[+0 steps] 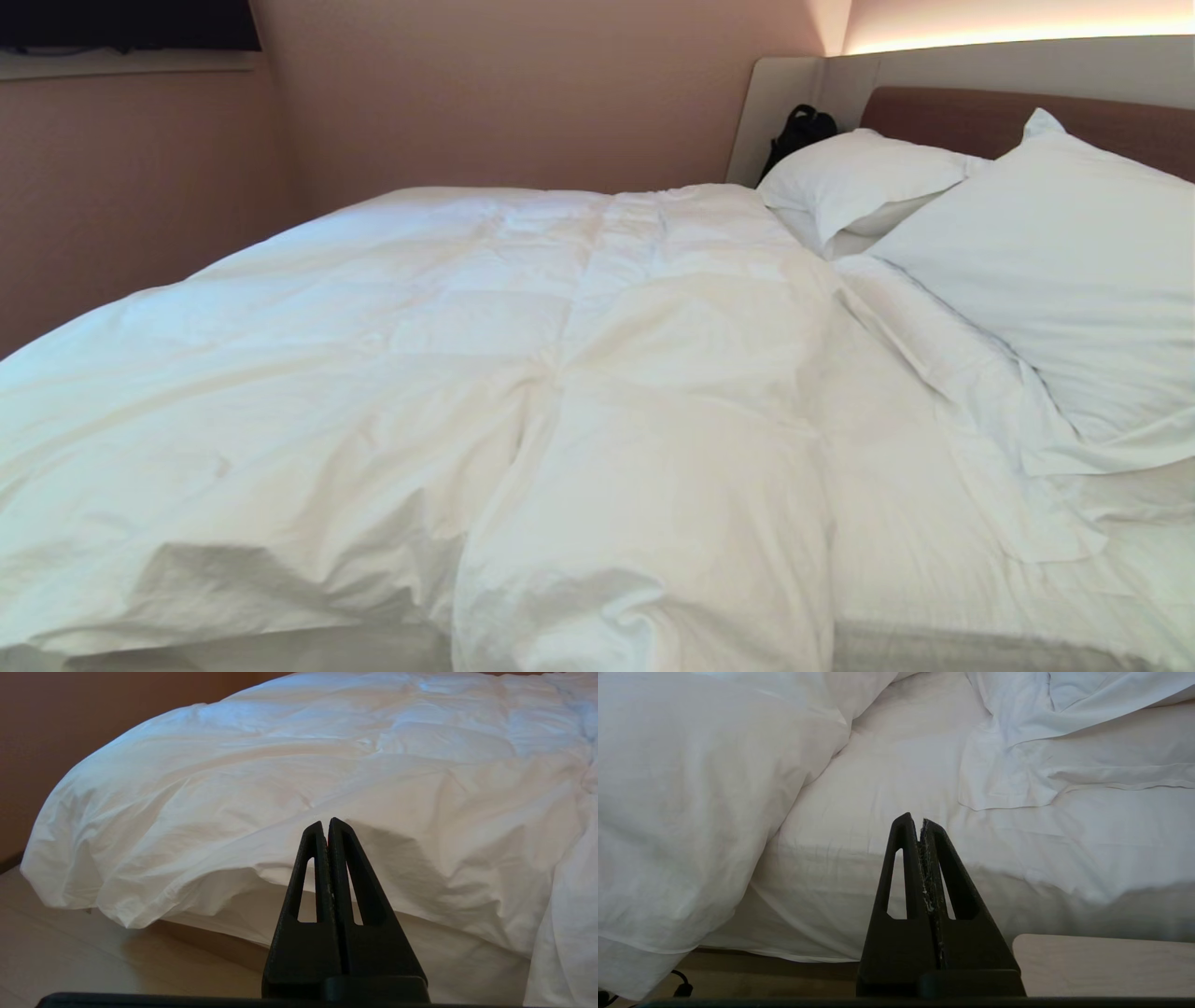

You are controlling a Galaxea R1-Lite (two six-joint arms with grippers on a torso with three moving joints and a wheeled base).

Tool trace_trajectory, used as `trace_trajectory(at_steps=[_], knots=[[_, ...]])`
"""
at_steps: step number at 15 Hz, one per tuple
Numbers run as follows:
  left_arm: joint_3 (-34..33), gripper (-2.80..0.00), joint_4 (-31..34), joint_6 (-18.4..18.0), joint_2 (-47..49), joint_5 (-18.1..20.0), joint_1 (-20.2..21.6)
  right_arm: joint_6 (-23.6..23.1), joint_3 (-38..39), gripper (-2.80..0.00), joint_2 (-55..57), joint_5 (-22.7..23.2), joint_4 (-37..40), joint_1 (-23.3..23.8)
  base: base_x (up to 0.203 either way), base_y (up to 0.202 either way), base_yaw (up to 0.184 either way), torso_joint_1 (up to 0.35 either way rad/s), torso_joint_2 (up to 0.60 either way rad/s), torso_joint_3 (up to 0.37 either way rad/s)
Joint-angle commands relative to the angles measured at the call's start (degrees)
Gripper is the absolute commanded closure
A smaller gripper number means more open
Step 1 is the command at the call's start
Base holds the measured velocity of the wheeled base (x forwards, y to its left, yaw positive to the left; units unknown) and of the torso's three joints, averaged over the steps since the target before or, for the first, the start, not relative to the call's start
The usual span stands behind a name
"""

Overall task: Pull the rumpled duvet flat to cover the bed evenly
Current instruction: Flatten the corners of the folded blanket

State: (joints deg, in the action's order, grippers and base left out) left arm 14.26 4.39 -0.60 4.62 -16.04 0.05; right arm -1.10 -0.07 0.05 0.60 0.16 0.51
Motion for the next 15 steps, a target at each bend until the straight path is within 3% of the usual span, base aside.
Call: trace_trajectory(at_steps=[1,2,5,15], knots=[[-4.0,0.00,-1.5,-0.8,-4.6,0.7,0.1,0.0,0.0,0.00,0.0,0.0,0.0,0.0,0.000,0.000,0.000,0.000,0.00,0.000],[-4.6,0.00,-4.1,-0.5,-4.6,1.2,0.1,0.0,0.0,0.00,0.0,0.0,0.0,0.0,0.000,0.000,0.000,0.000,0.00,0.000],[-8.0,0.00,-9.0,-0.5,-4.6,8.8,0.1,0.0,0.0,0.00,0.0,0.0,-0.1,-0.1,0.000,0.000,0.000,0.000,0.00,0.000],[-13.6,0.00,-9.1,-0.5,-4.6,12.9,0.1,0.0,0.0,0.00,0.0,0.0,0.0,0.0,0.000,0.000,0.000,0.000,0.00,0.000]])
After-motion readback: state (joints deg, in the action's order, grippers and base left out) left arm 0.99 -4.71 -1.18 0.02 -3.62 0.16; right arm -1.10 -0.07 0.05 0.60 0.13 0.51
